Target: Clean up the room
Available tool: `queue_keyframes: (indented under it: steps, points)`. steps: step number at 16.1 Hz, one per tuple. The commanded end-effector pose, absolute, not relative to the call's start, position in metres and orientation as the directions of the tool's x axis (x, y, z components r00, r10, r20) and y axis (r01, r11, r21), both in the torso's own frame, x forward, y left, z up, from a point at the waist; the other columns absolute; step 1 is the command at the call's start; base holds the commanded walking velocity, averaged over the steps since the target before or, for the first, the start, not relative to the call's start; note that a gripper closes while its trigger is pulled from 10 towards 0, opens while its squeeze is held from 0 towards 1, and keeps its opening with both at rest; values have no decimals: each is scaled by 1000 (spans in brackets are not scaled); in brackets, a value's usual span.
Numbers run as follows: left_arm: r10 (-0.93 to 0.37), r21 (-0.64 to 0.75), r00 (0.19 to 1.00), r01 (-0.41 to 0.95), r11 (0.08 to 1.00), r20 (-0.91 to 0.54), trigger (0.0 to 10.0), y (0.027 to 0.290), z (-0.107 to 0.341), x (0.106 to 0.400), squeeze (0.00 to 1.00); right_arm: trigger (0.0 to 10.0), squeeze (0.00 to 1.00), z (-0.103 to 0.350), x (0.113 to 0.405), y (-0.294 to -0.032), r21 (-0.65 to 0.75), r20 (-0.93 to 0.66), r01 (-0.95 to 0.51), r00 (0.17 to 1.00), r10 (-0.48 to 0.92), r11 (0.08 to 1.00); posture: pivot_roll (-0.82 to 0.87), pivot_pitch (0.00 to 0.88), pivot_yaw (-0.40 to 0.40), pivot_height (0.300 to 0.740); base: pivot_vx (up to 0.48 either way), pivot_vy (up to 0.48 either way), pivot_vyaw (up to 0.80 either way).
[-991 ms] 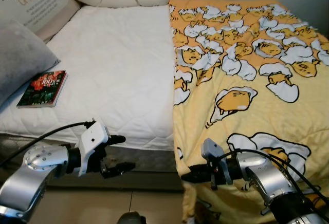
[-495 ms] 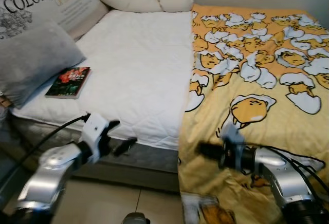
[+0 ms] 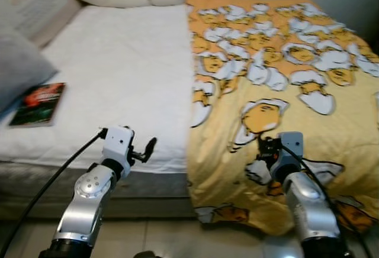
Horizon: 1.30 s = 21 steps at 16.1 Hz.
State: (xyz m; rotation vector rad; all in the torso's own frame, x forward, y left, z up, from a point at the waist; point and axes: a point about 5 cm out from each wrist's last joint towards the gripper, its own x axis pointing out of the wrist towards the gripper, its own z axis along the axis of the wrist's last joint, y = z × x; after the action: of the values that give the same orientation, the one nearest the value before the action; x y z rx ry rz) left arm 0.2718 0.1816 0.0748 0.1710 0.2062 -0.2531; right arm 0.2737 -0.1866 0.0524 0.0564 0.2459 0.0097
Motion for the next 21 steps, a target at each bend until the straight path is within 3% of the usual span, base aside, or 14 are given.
queue_keyframes:
  steps: [1, 5, 8, 12, 21]
  points:
    - [-212, 148, 956, 243, 959, -202, 10000, 178, 77, 275, 0, 10000, 0, 53, 271, -194, 45, -236, 73, 970, -60, 996, 25, 0, 2, 740, 0, -330, 0]
    - [-148, 162, 972, 179, 970, -185, 10000, 185, 80, 283, 0, 10000, 0, 47, 264, -192, 43, -247, 95, 965, -82, 995, 18, 0, 0, 740, 0, -375, 0]
    - [-140, 182, 975, 171, 968, -172, 10000, 190, 85, 287, 0, 10000, 0, 52, 276, -186, 70, -227, 85, 971, -67, 994, 36, 0, -11, 740, 0, -394, 0]
    - [-130, 214, 978, 163, 963, -160, 10000, 192, 88, 291, 0, 10000, 0, 46, 277, -174, 120, -251, 66, 967, -34, 991, 100, 0, -75, 740, 0, -392, 0]
    - [-129, 182, 978, 158, 971, -164, 10000, 191, 90, 295, 0, 10000, 0, 51, 285, -169, 128, -219, 44, 976, -15, 991, 75, 0, -46, 740, 0, -387, 0]
